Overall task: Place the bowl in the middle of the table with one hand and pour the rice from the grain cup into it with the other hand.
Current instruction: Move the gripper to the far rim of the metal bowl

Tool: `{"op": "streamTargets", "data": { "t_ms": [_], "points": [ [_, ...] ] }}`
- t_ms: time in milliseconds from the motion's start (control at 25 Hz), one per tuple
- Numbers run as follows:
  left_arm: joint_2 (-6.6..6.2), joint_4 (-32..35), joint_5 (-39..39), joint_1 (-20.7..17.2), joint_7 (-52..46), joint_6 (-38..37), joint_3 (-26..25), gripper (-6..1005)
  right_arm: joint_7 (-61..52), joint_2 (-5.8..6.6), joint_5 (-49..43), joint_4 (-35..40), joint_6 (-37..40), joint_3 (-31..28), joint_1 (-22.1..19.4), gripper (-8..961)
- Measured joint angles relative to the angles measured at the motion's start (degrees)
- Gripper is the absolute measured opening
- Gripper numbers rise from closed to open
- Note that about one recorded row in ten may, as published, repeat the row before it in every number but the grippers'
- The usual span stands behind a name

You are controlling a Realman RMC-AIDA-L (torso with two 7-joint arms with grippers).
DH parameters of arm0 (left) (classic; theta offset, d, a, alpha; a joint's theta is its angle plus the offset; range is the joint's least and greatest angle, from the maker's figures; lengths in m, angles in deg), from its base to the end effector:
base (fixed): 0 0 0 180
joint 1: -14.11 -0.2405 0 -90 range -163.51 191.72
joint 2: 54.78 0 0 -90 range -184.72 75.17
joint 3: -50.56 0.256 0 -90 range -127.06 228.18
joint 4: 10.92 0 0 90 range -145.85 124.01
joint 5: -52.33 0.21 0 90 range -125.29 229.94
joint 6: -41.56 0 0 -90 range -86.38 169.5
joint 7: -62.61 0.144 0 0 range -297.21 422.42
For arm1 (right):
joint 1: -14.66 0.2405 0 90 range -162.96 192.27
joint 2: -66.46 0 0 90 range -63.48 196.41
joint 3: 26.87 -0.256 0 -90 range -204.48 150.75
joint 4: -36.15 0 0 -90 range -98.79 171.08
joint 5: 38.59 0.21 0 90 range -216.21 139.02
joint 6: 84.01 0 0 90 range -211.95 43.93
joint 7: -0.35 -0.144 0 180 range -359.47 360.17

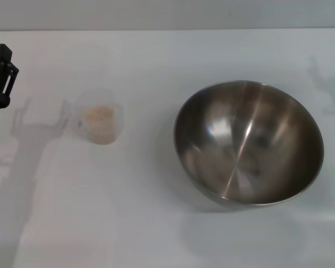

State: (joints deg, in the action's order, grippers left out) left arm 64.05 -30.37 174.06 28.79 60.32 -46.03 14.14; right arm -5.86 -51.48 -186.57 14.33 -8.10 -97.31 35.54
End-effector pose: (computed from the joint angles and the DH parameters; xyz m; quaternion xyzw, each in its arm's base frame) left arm -0.3018 0.2688 -0.0064 -0.6331 -0.1586 -0.4124 0.6356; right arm 0.2875 0.3389 0.0368 -0.6117 0.1395 0.4172 0.6576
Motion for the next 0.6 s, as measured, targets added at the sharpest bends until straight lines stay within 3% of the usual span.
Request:
{"op": "streamTargets", "data": {
  "t_ms": [120, 320, 600],
  "points": [
    [0.0, 0.04, -0.02, 0.16, 0.0, 0.03, -0.21, 833, -0.17, 2.38, -3.25, -12.24, -11.92, 0.05, -3.56, 785],
    [0.0, 0.03, -0.1, 0.33, 0.0, 0.02, -0.34, 833, -4.06, 6.64, -10.96, -36.53, -37.99, -0.3, -9.44, 782],
    [0.0, 0.03, -0.1, 0.43, 0.0, 0.03, -0.78, 833, -7.65, 9.22, -16.46, -63.06, -77.36, -1.49, -12.58, 777]
  ]
}}
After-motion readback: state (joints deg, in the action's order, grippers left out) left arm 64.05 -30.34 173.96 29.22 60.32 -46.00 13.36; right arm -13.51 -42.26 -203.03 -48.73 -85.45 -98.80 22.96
